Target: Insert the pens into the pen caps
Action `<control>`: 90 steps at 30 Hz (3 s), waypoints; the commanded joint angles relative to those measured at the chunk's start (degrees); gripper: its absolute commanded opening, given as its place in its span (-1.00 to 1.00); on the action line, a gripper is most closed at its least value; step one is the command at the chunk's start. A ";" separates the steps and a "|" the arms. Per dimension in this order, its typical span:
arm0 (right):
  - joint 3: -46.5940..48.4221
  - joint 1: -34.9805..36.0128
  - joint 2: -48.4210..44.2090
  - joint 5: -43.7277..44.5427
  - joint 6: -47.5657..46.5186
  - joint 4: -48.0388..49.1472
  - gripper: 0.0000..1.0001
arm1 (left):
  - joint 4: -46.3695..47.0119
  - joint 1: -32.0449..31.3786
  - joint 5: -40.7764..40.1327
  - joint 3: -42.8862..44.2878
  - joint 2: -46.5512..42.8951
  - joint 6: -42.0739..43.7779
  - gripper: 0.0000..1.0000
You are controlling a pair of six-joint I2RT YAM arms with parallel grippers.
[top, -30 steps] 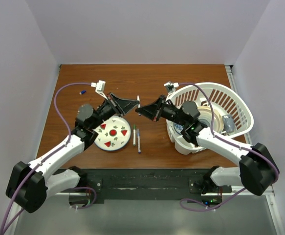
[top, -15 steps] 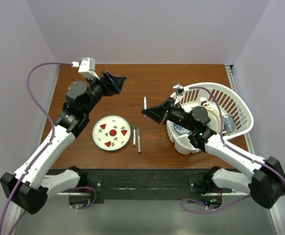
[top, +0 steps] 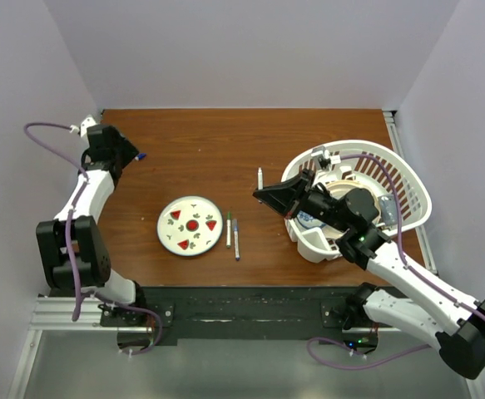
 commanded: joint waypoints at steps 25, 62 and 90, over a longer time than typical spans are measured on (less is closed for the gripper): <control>5.36 -0.01 0.04 2.94 -8.51 -7.44 -1.00 | 3.79 -0.54 -2.21 23.14 32.24 8.08 0.25; 5.71 -0.01 -1.80 4.17 -10.44 -10.78 -1.00 | -0.34 -0.54 2.27 25.79 35.68 17.92 -0.63; 4.74 -0.09 -4.97 3.56 -7.63 -11.57 -1.00 | -27.74 -2.48 34.18 32.99 37.52 39.01 -0.65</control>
